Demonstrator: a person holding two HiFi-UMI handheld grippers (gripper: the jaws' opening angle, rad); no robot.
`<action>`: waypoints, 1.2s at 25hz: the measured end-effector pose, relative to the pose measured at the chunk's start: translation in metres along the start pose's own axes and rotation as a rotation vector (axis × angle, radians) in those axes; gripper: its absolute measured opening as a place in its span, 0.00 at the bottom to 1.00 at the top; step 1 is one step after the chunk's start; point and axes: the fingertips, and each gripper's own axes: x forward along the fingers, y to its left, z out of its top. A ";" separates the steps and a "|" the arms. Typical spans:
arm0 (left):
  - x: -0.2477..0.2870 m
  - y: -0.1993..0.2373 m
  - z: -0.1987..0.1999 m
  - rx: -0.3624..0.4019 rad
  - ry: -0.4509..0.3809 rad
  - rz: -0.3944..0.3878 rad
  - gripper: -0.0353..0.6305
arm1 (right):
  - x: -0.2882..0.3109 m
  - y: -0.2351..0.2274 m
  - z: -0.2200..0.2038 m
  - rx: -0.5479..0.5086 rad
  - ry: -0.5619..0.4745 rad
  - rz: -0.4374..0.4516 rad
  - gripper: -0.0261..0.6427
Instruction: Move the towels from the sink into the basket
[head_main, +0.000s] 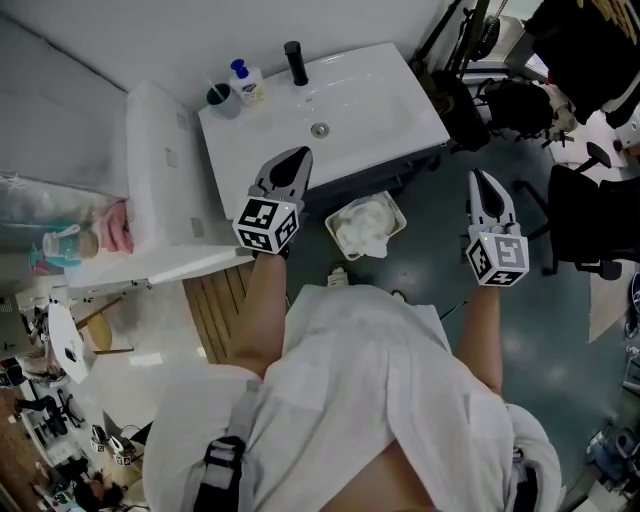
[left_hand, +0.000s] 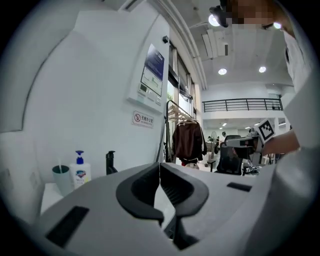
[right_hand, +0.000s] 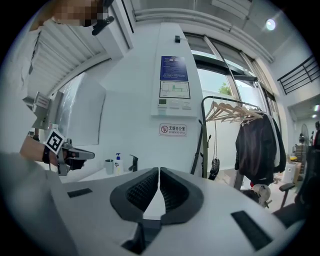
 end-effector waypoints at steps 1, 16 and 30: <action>-0.006 0.004 0.008 0.003 -0.017 0.016 0.07 | 0.002 0.002 0.004 -0.004 -0.009 0.005 0.08; -0.054 0.033 0.087 0.089 -0.178 0.068 0.07 | 0.024 0.032 0.052 -0.042 -0.098 0.042 0.08; -0.055 0.037 0.090 0.091 -0.179 0.060 0.07 | 0.028 0.041 0.062 -0.087 -0.086 0.046 0.08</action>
